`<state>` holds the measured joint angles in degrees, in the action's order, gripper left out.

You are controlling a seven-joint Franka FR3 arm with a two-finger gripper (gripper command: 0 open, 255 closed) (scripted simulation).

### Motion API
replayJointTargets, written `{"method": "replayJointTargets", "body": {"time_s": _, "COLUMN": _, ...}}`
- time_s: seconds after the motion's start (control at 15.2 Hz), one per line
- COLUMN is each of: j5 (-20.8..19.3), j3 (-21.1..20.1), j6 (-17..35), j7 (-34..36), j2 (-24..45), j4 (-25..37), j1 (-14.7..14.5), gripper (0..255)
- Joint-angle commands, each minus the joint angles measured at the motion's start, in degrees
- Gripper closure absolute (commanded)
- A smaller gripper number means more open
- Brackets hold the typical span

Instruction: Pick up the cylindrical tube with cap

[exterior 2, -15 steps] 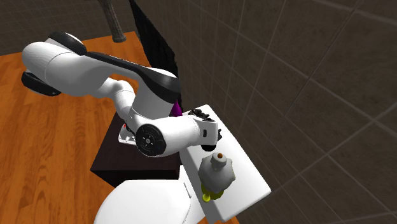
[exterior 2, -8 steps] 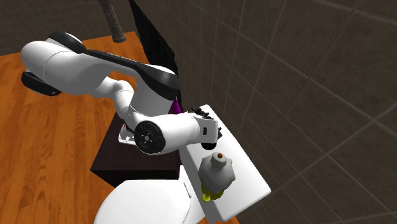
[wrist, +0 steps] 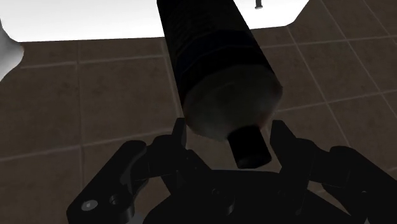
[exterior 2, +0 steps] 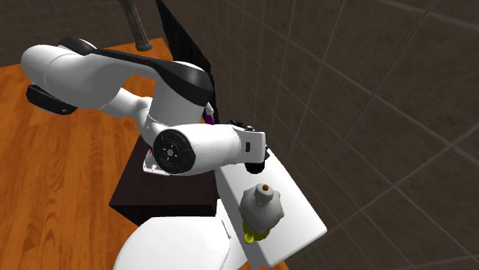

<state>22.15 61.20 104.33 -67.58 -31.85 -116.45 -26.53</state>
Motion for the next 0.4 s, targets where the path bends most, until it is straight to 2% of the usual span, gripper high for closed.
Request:
{"method": "replayJointTargets", "body": {"time_s": 0.0, "j5": 0.0, "j3": -0.4, "j6": -1.1, "j7": 0.9, "j2": 0.0, "j4": 1.4, "j1": -0.1, "gripper": 255}}
{"method": "replayJointTargets", "body": {"time_s": 0.33, "j5": 0.1, "j3": -0.9, "j6": -2.8, "j7": 2.3, "j2": 0.2, "j4": 3.7, "j1": -0.3, "gripper": 255}}
